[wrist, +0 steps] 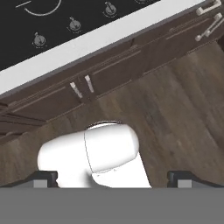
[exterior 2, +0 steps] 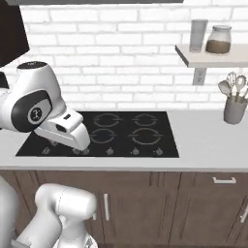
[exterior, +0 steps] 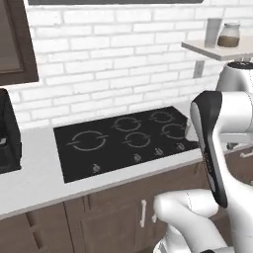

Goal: Navigate to the range hood.

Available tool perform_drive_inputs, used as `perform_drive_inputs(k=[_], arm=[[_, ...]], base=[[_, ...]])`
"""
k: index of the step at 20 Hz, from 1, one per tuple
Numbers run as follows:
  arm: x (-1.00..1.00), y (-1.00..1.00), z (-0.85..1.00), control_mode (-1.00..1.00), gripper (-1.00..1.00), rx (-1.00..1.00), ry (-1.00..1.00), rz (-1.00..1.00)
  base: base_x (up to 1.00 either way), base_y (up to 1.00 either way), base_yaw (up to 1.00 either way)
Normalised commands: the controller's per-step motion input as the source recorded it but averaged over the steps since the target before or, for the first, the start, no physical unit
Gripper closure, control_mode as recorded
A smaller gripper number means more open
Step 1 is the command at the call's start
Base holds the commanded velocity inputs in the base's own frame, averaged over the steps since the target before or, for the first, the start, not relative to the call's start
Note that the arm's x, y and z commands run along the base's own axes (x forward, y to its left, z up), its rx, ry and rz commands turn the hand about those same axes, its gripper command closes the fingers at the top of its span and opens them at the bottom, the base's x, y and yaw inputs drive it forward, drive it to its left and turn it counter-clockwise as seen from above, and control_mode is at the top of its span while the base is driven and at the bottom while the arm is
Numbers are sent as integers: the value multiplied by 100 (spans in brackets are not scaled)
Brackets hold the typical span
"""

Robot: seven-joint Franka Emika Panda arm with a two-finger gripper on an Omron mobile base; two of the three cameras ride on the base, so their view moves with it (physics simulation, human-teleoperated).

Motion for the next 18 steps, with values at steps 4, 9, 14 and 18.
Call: perform_drive_inputs(k=[4,9,14,18], arm=[[0,0,0,100,-100,0,0,0],[0,0,0,100,-100,0,0,0],[0,0,0,100,-100,0,0,0],[0,0,0,100,-100,0,0,0]], base=[[4,-21,41],[52,-29,8],[75,-25,10],[46,-13,21]])
